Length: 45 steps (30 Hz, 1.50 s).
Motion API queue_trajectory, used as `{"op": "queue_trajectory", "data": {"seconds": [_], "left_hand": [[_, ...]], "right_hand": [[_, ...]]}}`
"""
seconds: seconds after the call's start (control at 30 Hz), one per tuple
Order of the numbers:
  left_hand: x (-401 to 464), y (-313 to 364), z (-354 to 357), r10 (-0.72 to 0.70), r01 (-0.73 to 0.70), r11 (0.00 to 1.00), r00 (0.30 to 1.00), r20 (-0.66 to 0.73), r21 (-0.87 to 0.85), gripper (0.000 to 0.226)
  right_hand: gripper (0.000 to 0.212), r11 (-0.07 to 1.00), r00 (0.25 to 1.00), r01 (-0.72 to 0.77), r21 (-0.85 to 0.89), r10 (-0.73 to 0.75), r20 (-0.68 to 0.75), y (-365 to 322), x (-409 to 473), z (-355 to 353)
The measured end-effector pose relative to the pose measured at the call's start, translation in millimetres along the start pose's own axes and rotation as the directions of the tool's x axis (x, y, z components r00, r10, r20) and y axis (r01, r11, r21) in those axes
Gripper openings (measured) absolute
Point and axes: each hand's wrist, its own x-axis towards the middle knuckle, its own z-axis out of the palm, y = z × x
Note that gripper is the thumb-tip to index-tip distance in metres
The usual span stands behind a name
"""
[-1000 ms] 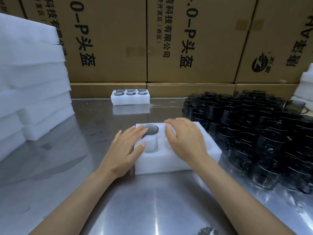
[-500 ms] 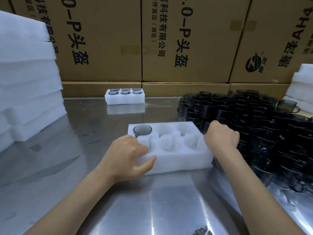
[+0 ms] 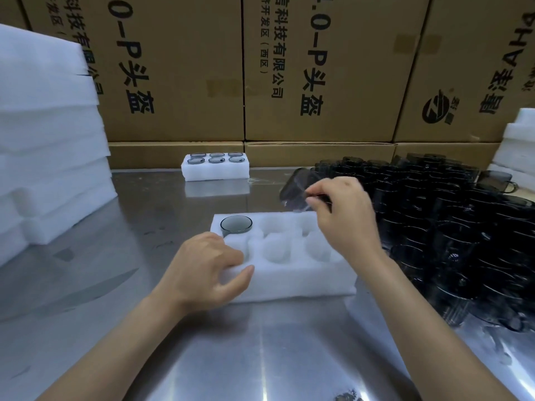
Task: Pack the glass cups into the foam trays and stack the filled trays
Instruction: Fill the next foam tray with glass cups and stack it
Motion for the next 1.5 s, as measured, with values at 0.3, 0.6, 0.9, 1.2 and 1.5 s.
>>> {"op": "queue_trajectory", "data": {"seconds": [0.3, 0.6, 0.9, 1.2, 1.5], "left_hand": [[7.5, 13.0, -5.4, 0.0, 0.001, 1.0, 0.986, -0.17, 0.004, 0.032], [18.0, 26.4, 2.9, -0.182, 0.177, 0.981, 0.98, -0.074, -0.078, 0.051], [37.4, 24.5, 7.7, -0.372, 0.378, 0.916, 0.926, 0.066, -0.132, 0.063], [74.4, 12.6, 14.1, -0.476, 0.567, 0.701, 0.824, 0.309, -0.432, 0.088], [70.6, -10.1, 12.0, -0.389, 0.532, 0.593, 0.846, 0.363, -0.605, 0.057]], "right_hand": [[0.015, 0.993, 0.988, 0.074, 0.093, -0.086, 0.131, -18.4, -11.8, 17.8], [0.016, 0.992, 0.986, 0.088, 0.086, -0.099, 0.133, -28.7, -16.5, 26.7], [0.024, 0.99, 0.977, -0.013, 0.138, -0.017, 0.214, -32.7, -17.6, 30.7], [0.014, 0.897, 0.975, -0.222, 0.382, 0.216, 0.059, -25.9, -12.1, 21.8], [0.02, 0.846, 0.93, -0.231, 0.481, 0.047, 0.363, -14.8, -5.3, 27.1]]}}
